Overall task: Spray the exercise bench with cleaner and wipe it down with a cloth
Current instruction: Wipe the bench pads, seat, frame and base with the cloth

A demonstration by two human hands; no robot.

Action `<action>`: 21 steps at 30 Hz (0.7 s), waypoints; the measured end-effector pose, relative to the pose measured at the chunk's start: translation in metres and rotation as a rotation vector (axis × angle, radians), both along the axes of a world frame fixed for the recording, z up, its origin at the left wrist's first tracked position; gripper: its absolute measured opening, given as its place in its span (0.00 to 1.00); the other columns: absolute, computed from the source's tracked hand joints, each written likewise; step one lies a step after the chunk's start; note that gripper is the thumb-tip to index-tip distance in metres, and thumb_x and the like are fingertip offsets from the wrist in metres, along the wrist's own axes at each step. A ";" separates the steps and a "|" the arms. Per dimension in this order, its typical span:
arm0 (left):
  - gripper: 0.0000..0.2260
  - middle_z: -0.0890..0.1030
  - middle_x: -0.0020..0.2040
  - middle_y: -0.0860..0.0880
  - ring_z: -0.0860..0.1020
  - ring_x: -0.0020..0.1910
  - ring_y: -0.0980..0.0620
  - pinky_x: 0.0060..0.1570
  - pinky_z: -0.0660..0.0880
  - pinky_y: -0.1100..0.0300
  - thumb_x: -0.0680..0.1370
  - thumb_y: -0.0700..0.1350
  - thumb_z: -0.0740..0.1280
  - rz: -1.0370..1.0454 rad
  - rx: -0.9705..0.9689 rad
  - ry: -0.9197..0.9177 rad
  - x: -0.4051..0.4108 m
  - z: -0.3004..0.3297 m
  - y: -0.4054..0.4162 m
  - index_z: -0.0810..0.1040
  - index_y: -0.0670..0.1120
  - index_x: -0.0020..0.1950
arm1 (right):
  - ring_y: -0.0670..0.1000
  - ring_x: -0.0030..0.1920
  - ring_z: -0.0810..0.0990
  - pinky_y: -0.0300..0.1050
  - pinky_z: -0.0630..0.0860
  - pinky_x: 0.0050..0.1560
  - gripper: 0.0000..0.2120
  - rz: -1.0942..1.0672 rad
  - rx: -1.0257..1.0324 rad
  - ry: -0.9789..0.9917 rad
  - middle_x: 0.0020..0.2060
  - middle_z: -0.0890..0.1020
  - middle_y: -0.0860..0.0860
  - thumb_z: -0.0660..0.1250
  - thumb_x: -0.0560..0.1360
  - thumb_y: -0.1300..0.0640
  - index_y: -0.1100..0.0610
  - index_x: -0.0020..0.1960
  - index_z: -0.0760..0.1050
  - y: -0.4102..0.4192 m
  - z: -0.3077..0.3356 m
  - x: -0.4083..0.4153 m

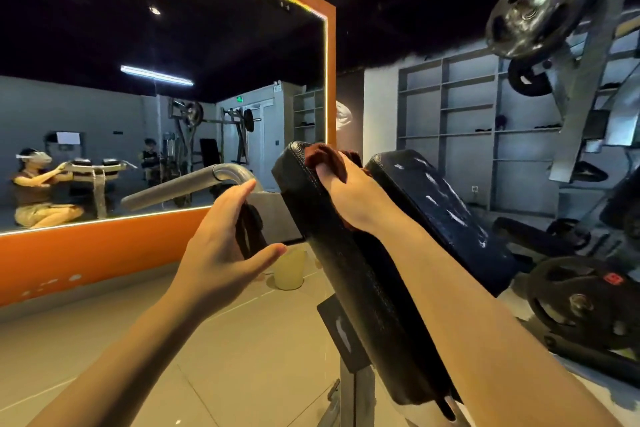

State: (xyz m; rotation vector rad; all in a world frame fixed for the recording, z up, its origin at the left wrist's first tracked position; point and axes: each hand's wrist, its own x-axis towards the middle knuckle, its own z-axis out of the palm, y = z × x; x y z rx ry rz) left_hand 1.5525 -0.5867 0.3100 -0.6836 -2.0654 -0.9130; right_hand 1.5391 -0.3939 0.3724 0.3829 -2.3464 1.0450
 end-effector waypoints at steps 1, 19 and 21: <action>0.42 0.62 0.75 0.54 0.59 0.69 0.60 0.65 0.63 0.58 0.66 0.57 0.70 -0.004 0.004 -0.008 -0.001 0.001 0.000 0.56 0.52 0.77 | 0.55 0.70 0.69 0.56 0.62 0.71 0.21 0.018 -0.003 -0.003 0.67 0.73 0.50 0.51 0.83 0.43 0.49 0.72 0.65 0.000 0.008 -0.012; 0.19 0.57 0.61 0.77 0.61 0.65 0.67 0.65 0.59 0.61 0.74 0.62 0.51 -0.215 0.293 -0.294 0.039 -0.113 0.092 0.55 0.71 0.65 | 0.51 0.69 0.71 0.47 0.67 0.69 0.30 -0.108 -0.385 -0.204 0.66 0.75 0.46 0.55 0.71 0.39 0.46 0.72 0.65 0.081 -0.165 0.112; 0.16 0.61 0.58 0.77 0.65 0.59 0.73 0.64 0.61 0.66 0.75 0.60 0.50 -0.226 0.286 -0.287 0.038 -0.108 0.089 0.58 0.71 0.62 | 0.48 0.69 0.70 0.45 0.67 0.68 0.24 0.010 -0.311 -0.153 0.67 0.73 0.43 0.56 0.71 0.36 0.35 0.67 0.63 0.056 -0.139 0.114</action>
